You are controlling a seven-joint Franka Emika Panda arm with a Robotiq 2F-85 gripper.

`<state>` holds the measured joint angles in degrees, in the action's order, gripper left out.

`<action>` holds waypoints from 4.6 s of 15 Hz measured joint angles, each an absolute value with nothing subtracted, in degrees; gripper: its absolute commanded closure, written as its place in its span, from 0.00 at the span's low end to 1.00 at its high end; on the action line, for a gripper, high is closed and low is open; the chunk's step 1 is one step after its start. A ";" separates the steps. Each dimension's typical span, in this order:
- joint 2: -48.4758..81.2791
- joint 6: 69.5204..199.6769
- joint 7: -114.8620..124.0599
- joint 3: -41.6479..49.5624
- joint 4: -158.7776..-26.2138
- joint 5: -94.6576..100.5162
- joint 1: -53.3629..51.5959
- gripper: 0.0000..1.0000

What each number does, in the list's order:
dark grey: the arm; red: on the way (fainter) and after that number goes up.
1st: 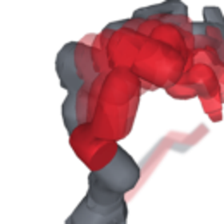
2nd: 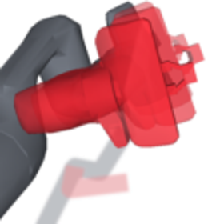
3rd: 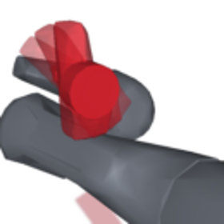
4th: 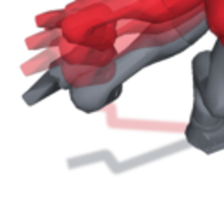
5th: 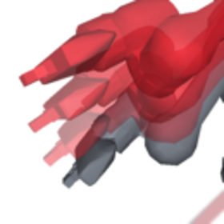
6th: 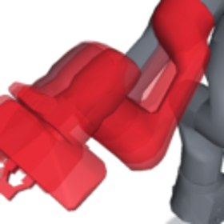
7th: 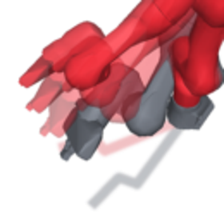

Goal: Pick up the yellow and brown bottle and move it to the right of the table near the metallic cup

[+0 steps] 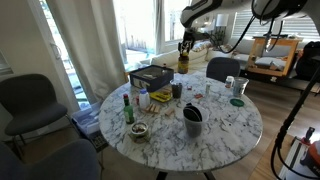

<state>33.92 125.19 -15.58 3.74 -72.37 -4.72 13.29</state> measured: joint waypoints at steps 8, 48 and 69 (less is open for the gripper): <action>20.68 135.88 -10.23 6.09 -94.32 -9.34 15.63 0.64; -11.45 152.12 16.04 9.92 -154.70 -1.26 21.22 0.64; -16.13 157.56 44.94 7.70 -157.77 23.66 32.50 0.64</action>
<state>-16.13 157.56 44.94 7.70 -157.77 23.66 32.50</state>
